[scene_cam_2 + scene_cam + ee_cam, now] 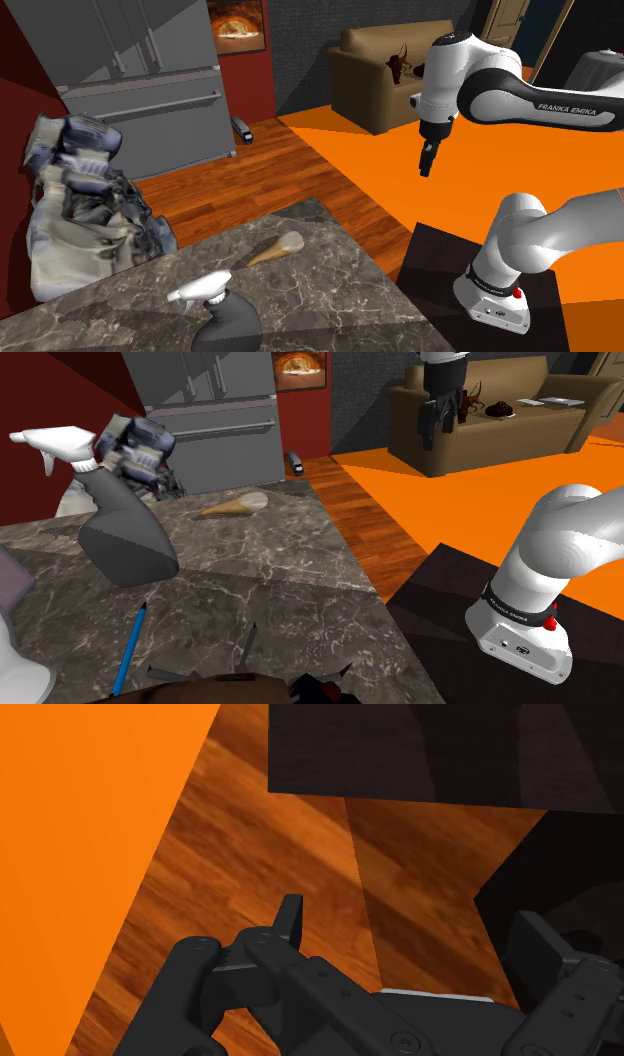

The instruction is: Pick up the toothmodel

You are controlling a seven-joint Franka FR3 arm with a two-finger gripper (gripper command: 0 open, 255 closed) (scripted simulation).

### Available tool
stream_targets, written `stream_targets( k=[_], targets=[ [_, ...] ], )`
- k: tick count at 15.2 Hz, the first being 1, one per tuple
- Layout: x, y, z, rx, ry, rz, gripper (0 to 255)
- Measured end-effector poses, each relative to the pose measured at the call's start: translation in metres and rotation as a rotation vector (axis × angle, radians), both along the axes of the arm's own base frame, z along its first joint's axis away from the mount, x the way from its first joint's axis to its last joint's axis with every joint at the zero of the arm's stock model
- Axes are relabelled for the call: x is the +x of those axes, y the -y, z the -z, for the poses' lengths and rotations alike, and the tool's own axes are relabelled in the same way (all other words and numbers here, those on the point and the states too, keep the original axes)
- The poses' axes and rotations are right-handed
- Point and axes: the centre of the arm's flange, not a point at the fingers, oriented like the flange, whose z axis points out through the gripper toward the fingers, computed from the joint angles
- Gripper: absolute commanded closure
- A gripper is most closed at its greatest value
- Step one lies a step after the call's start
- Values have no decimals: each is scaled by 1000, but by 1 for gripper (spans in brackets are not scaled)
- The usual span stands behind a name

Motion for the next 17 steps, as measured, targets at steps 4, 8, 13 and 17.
stream_targets(
  k=[4,8,13,17],
  targets=[
    [23,-14,3,12,-3,-52,0],
    [61,-40,10,35,-8,-149,0],
    [109,-83,19,64,-16,-273,0],
    [143,-119,21,87,-22,-373,0]
  ],
)
